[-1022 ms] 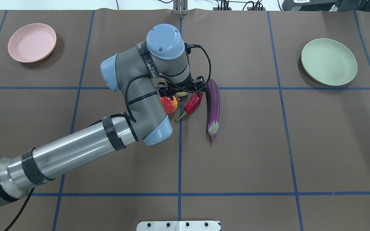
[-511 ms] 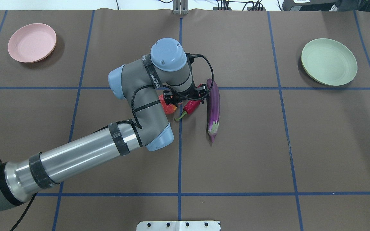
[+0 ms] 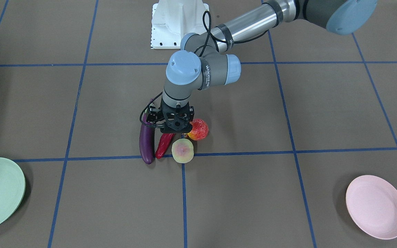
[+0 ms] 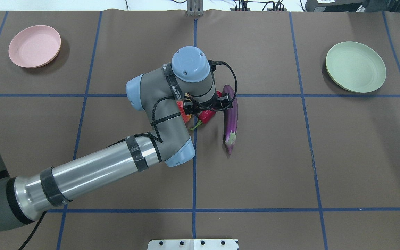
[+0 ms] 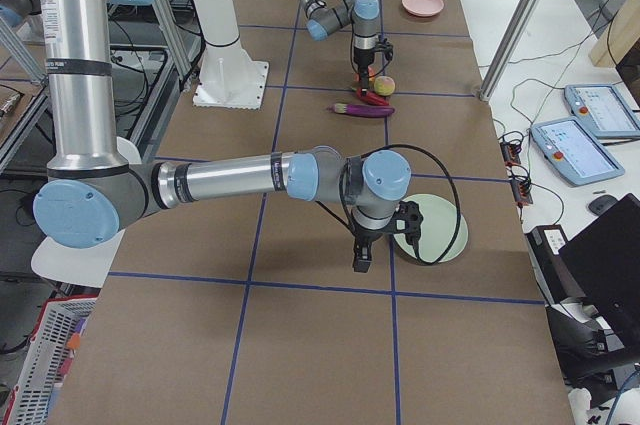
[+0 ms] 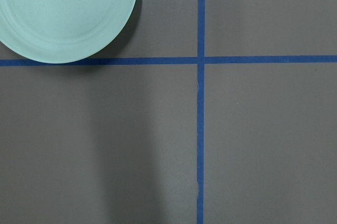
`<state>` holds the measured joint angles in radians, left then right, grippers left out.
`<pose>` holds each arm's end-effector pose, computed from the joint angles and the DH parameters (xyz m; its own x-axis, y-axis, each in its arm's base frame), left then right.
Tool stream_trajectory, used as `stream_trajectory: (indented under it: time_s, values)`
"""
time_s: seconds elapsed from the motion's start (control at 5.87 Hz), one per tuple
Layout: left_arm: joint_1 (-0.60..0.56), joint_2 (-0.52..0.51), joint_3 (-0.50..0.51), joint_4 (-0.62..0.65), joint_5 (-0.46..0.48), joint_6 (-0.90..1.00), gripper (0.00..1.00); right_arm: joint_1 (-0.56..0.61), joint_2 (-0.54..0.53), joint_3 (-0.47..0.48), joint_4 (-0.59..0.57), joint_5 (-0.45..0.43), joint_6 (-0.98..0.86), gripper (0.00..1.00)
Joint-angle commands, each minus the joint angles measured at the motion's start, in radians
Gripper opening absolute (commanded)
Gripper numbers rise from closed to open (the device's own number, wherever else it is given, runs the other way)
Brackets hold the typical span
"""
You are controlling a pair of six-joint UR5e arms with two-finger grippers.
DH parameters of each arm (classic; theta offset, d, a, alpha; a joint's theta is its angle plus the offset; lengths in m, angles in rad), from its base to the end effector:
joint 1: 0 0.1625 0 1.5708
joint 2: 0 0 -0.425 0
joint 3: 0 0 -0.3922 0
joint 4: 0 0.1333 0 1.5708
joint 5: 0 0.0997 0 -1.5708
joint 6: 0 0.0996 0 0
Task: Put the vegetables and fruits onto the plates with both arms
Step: 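Close the left gripper on the red chili pepper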
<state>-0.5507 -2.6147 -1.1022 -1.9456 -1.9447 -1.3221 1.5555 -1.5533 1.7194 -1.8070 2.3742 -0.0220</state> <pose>0.6564 -0.5168 0.1356 0.5379 -0.0614 -0.8407 0.1047 0.9945 -0.0057 0.0541 -0.4897 0.5986 0.6944 0.0178 0.7193 0.0305 0.9981 -0.0542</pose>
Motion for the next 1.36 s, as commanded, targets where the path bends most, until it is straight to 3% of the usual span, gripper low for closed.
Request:
stream_trajectory:
  time_s: [0.0, 0.34, 0.51, 0.68, 1.19]
  values:
    - [0.008, -0.030, 0.054, -0.018, 0.038, 0.000, 0.99, 0.000, 0.002, -0.007, 0.000, -0.001, 0.000, 1.00]
    - [0.003, -0.027, 0.064, -0.019, 0.040, 0.010, 0.98, 0.000, 0.002, -0.009, 0.000, -0.001, 0.000, 1.00]
    - [-0.001, -0.025, 0.064, -0.018, 0.038, 0.014, 0.91, 0.000, 0.002, -0.009, 0.000, -0.001, 0.000, 1.00]
    - [0.000, -0.025, 0.064, -0.018, 0.038, 0.014, 0.73, 0.000, 0.002, -0.009, 0.000, -0.001, 0.000, 1.00]
    - [0.003, -0.024, 0.084, -0.019, 0.047, 0.014, 0.68, 0.000, 0.002, -0.009, 0.000, -0.001, 0.002, 1.00]
